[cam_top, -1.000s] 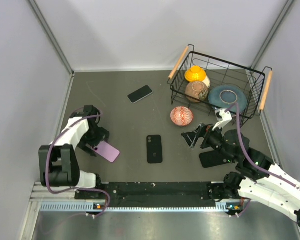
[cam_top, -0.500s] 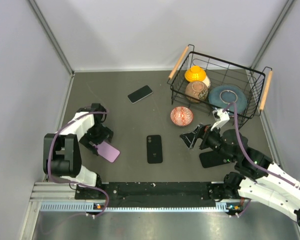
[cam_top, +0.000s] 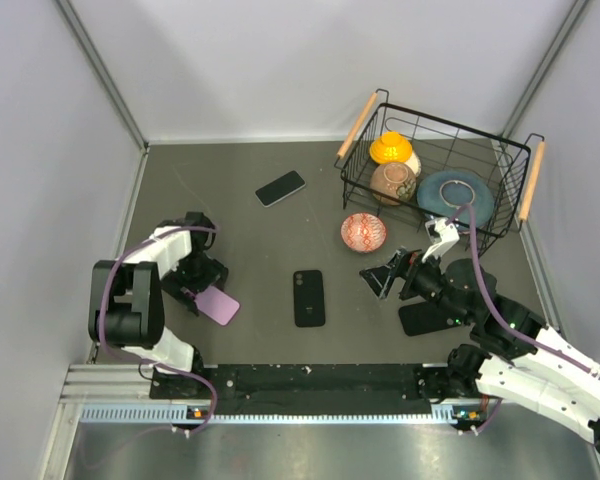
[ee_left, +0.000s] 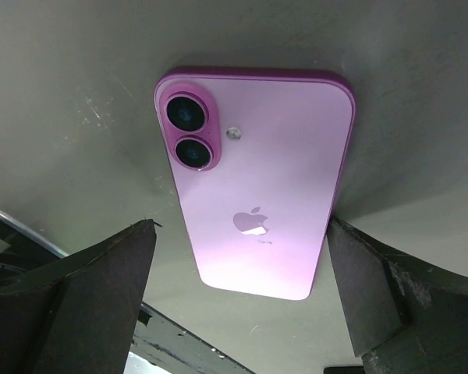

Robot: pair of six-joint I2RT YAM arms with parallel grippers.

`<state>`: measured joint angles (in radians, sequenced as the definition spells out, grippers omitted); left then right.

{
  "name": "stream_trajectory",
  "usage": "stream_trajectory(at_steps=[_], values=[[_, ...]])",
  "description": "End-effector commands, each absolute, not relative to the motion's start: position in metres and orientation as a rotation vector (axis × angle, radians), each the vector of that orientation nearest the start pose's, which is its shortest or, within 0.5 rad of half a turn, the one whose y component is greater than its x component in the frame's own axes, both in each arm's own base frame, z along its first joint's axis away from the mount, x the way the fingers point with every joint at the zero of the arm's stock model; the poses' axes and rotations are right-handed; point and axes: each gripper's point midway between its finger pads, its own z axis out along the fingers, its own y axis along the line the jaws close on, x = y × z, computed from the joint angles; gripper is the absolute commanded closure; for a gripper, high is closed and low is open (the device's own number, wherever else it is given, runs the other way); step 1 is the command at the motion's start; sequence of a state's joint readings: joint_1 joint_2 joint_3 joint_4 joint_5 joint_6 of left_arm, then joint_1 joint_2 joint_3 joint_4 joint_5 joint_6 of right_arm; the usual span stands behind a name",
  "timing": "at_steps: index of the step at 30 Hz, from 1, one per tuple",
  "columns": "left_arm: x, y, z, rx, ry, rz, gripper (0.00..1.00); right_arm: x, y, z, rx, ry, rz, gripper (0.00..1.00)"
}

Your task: Put the phone into the phone case

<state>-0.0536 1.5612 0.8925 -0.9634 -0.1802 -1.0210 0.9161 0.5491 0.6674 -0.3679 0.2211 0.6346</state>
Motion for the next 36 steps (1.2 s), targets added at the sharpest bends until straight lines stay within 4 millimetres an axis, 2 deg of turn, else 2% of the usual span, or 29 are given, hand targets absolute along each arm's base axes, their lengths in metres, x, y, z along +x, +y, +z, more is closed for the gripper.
stream_trajectory(at_steps=[1,8,12,13,17,24,26,28,32,36], values=[[0.208,-0.018,0.010,-1.433,2.743,0.270,0.04,0.170,0.202,0.264,-0.100,1.867,0.918,0.03],[0.205,-0.020,0.009,-1.438,2.717,0.220,0.17,0.174,0.201,0.251,-0.080,1.896,0.891,0.03],[0.193,-0.031,-0.002,-1.459,2.723,0.114,0.16,0.174,0.202,0.249,-0.080,1.913,0.882,0.04],[0.196,-0.033,-0.002,-1.451,2.700,0.073,0.15,0.174,0.202,0.248,-0.076,1.917,0.883,0.04],[0.187,-0.036,-0.009,-1.465,2.697,0.036,0.12,0.172,0.203,0.246,-0.074,1.932,0.892,0.04],[0.180,-0.040,-0.014,-1.469,2.732,0.027,0.20,0.170,0.204,0.241,-0.071,1.951,0.898,0.04],[0.185,-0.045,-0.015,-1.400,2.749,-0.037,0.32,0.170,0.206,0.238,-0.067,1.961,0.903,0.05],[0.192,-0.058,-0.011,-1.336,2.767,-0.174,0.46,0.171,0.207,0.235,-0.054,1.971,0.905,0.05],[0.194,-0.077,-0.004,-1.203,2.794,-0.375,0.51,0.171,0.219,0.228,-0.060,1.995,0.941,0.09],[0.199,-0.103,0.009,-1.061,2.770,-0.617,0.58,0.167,0.246,0.232,-0.119,2.021,1.051,0.13]])
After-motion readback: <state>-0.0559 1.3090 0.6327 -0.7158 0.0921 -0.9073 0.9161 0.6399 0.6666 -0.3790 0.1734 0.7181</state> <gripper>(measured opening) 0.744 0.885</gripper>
